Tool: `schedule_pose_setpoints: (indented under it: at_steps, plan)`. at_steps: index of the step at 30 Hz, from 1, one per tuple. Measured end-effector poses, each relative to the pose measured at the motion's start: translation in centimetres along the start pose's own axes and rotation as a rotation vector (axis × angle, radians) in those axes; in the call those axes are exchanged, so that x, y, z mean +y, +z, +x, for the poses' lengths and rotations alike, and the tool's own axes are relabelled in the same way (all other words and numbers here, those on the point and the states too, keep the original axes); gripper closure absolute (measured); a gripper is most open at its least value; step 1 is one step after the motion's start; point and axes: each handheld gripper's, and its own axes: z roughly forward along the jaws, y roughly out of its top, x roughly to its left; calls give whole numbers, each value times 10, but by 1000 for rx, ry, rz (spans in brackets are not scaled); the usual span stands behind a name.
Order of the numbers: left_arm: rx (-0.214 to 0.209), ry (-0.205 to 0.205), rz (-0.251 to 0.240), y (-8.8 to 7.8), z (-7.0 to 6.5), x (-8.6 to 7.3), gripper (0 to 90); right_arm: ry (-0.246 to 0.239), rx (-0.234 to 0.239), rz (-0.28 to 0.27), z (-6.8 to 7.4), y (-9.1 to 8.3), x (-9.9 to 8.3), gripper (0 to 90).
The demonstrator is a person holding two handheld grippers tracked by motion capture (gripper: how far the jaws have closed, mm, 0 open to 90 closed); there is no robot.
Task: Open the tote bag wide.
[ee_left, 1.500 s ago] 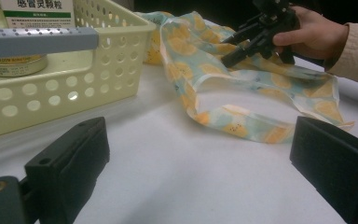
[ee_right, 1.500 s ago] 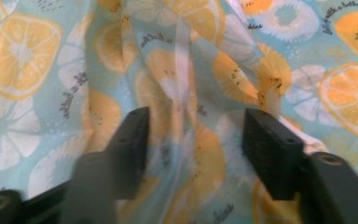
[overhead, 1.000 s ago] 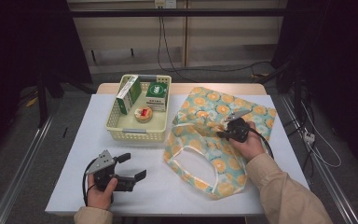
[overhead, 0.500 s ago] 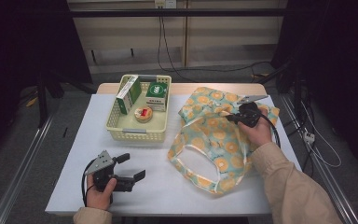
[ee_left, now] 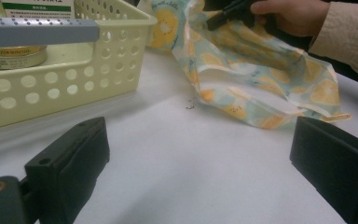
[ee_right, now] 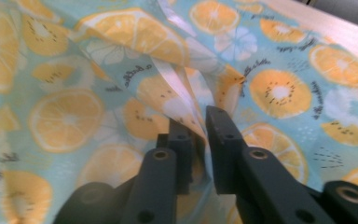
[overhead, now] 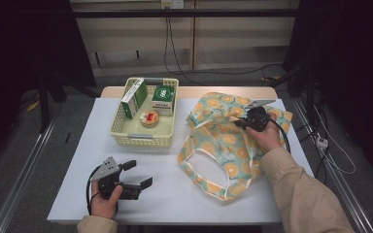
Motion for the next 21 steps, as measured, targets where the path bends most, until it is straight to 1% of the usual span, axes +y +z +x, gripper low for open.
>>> schedule_pose_setpoints:
  at_steps: [1, 2, 3, 4, 5, 6, 7, 8, 9, 10, 11, 13, 15, 16, 18, 21]
  plan:
    - [0, 0, 0, 0, 0, 0, 46, 3, 14, 4, 0, 4, -2, 650]
    - [0, 0, -1, -1, 0, 0, 46, 7, 14, 19, 1, 9, -4, 555]
    - [0, 0, -1, -1, 0, 0, 46, 1, 1, 35, 2, 12, -5, 501]
    - [0, 0, -1, 0, 0, 0, 45, -16, 10, 30, 3, 14, -7, 461]
    - [-2, -1, 0, 0, 0, 0, 46, -23, 29, 25, 4, 15, -8, 420]
    - [-2, -1, 0, 0, 0, 0, 46, -14, 47, 40, 6, 17, -9, 382]
    - [-3, 0, 2, 0, -1, -1, 45, -14, 64, 59, 7, 18, -10, 368]
    - [-3, 11, 11, 0, 0, -1, 45, -34, 64, 71, 8, 20, -12, 363]
    - [-4, 1, 4, 0, -1, -1, 45, -41, 64, 59, 9, 19, -13, 368]
    - [-6, 1, 3, 0, -1, -1, 46, -28, 66, 53, 8, 19, -14, 392]
    - [-6, 3, 5, 0, -2, -1, 45, -20, 57, 40, 6, 19, -16, 473]
    - [-3, 4, 6, 0, -2, -1, 45, -6, 36, 31, 2, 17, -16, 620]
    - [-2, 6, 4, -1, -2, 0, 45, 13, 36, 25, -2, 17, -17, 719]
    - [-2, 7, 4, -1, -2, 0, 45, 10, 32, 27, -3, 17, -17, 799]
    - [-2, 4, 3, 0, -2, 0, 46, 12, 34, 35, -3, 17, -16, 856]
    - [-4, 7, 5, 0, -2, 0, 45, 21, 30, 51, -3, 17, -14, 890]
